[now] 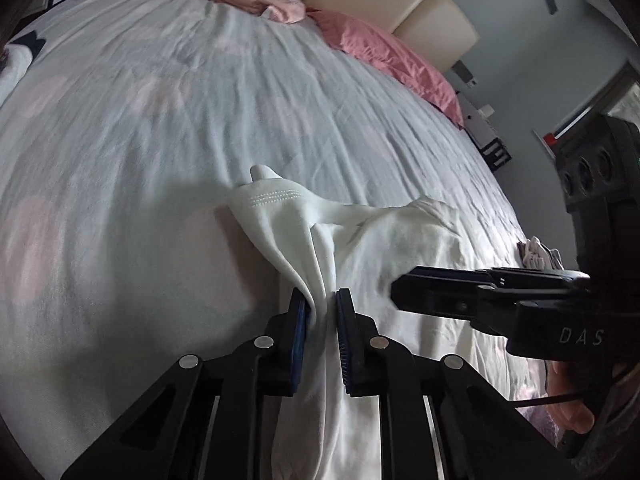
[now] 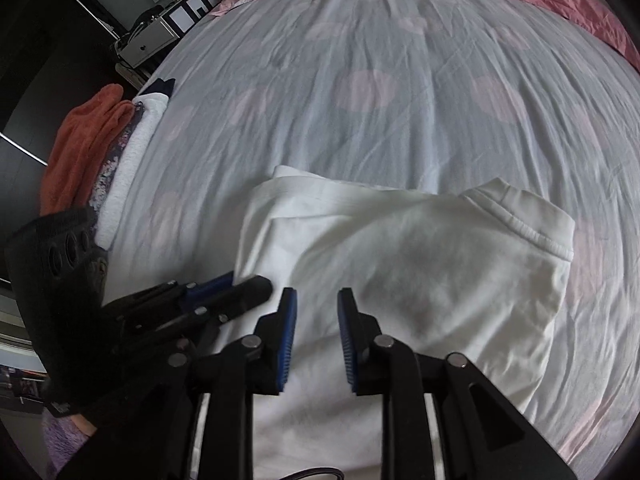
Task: Fold clothes
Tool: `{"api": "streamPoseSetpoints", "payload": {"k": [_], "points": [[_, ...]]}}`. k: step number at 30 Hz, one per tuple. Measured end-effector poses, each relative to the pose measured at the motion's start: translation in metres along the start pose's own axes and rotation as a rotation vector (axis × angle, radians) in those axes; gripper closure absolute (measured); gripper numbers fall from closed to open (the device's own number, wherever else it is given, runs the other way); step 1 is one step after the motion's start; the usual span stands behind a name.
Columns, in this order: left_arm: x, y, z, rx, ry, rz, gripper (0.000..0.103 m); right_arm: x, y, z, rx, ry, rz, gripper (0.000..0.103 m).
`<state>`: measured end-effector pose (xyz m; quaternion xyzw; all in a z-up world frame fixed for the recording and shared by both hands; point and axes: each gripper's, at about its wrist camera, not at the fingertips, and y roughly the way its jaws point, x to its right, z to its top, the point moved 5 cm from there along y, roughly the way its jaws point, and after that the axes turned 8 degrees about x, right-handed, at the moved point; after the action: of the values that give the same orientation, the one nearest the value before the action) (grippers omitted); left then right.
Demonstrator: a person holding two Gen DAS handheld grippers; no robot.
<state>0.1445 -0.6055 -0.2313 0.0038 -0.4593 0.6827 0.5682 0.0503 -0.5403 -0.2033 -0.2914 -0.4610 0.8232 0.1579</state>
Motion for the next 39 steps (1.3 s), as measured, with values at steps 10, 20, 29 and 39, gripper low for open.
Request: {"api": "streamPoseSetpoints", "payload": {"k": [10, 20, 29, 39], "points": [[0.024, 0.01, -0.008, -0.035, 0.061, -0.066, 0.088, 0.003, 0.019, 0.008, -0.079, 0.122, 0.056, 0.06], [-0.016, -0.008, 0.003, 0.009, -0.054, 0.067, 0.046, 0.02, 0.042, 0.007, -0.084, 0.216, 0.094, 0.095], [-0.033, 0.01, -0.005, -0.048, -0.136, 0.128, 0.049, 0.017, 0.035, 0.01, -0.062, 0.207, 0.098, 0.095], [-0.022, 0.009, -0.004, -0.01, -0.141, 0.0, 0.089, 0.011, 0.035, 0.017, -0.056, 0.184, 0.114, 0.091]]}}
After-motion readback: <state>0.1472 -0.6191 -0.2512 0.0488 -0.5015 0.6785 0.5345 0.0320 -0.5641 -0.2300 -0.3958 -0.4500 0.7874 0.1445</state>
